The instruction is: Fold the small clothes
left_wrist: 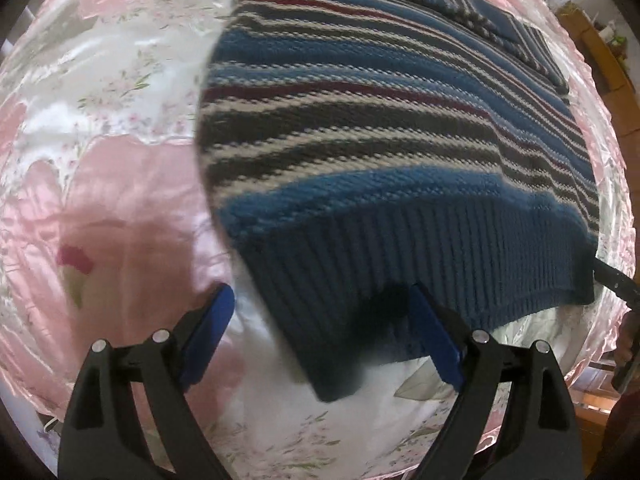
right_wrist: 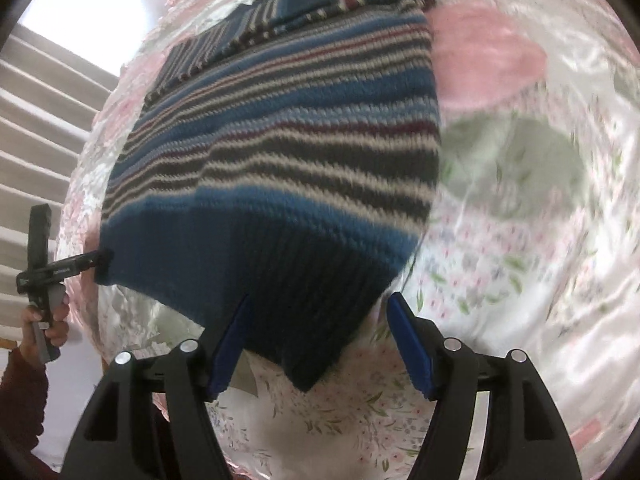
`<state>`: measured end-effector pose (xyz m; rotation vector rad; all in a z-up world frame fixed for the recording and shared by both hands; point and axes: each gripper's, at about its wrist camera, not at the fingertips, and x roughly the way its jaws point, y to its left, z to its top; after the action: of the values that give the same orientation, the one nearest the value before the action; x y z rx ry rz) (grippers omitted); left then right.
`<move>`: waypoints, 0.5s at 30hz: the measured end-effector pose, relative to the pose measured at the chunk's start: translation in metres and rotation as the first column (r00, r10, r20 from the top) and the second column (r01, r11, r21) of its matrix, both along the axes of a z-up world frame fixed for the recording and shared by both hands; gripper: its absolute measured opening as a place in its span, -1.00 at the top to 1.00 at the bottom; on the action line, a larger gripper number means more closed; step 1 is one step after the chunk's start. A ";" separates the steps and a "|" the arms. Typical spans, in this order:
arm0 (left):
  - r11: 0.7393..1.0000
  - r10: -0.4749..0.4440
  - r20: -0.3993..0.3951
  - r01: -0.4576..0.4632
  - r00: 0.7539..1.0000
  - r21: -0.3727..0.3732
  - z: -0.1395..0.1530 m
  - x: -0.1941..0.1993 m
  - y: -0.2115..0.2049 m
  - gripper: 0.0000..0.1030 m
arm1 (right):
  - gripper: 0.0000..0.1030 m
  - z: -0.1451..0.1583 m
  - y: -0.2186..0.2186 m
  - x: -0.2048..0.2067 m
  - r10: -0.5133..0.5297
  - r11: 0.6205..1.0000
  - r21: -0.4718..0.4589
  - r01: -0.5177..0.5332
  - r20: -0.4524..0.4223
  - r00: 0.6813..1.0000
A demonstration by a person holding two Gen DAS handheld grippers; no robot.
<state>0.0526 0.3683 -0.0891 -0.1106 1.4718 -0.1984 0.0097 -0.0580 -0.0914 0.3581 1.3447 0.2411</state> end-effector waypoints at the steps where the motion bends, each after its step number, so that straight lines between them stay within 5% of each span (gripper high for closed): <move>1: 1.000 -0.001 0.001 0.001 1.000 -0.011 -0.001 0.000 -0.003 -0.71 | -0.36 -0.003 -0.001 -0.001 -0.006 1.000 0.010 0.006 -0.006 1.000; 9: 0.996 0.002 0.004 -0.001 1.000 -0.085 0.001 -0.002 -0.016 -0.54 | -0.33 -0.013 0.006 0.002 -0.004 0.994 0.110 0.007 -0.029 1.000; 15: 0.991 0.002 0.007 -0.001 1.000 -0.132 0.002 -0.002 -0.022 0.11 | 0.05 -0.019 0.009 -0.001 -0.004 0.971 0.238 0.019 -0.063 0.998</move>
<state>0.0506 0.3462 -0.0867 -0.2180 1.4512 -0.2951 0.0091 -0.0487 -0.1108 0.5792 1.3780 0.3868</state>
